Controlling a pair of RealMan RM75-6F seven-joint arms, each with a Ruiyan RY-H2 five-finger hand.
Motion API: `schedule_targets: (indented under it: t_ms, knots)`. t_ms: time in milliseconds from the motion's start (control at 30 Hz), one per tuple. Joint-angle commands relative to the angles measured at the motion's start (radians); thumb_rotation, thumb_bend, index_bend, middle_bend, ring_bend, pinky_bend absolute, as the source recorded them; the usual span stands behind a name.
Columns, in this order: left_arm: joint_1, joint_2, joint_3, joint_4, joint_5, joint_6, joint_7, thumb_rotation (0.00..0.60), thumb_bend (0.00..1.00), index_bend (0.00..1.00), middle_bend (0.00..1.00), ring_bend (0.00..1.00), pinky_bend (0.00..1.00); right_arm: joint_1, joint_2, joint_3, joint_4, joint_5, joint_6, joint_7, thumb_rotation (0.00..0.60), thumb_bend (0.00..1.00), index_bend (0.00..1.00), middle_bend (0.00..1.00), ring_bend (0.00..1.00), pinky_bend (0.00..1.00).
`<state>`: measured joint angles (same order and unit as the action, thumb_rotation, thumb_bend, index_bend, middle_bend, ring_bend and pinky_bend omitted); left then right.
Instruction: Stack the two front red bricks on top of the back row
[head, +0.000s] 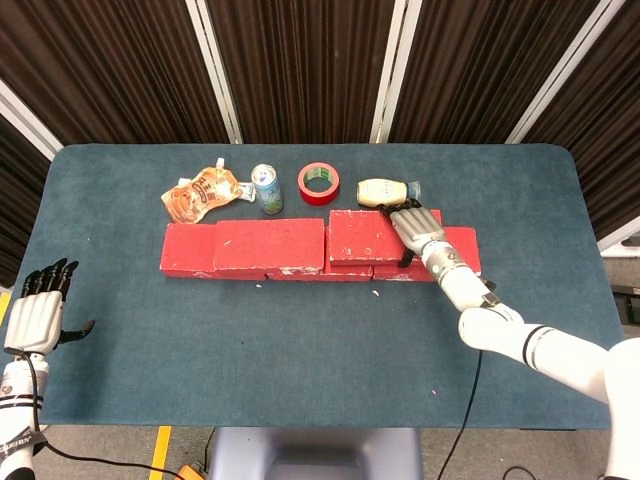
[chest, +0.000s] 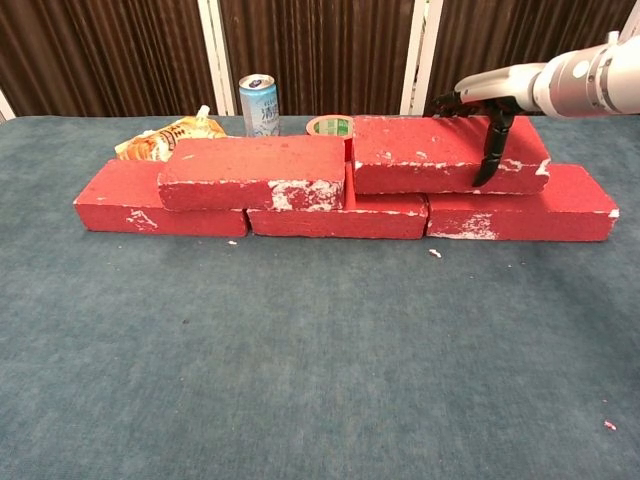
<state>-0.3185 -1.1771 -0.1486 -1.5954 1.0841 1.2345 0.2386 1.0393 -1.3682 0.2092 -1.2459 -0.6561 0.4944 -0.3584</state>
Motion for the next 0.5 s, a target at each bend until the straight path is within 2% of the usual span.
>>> schedule_targets:
  t_ms: [33,500]
  knots:
    - [0.001,0.0,0.0,0.001,-0.001,0.0,0.001,0.6,0.22,0.0,0.0,0.0,0.0,0.008,0.0,-0.01,0.001,-0.009,-0.013,0.025,0.6,0.13,0.19,0.36,0.34,0.0]
    - [0.005,0.001,-0.002,0.006,-0.003,-0.004,-0.007,0.6,0.22,0.0,0.0,0.0,0.0,0.041,-0.004,-0.063,0.001,-0.018,-0.011,0.078,0.6,0.13,0.19,0.36,0.33,0.0]
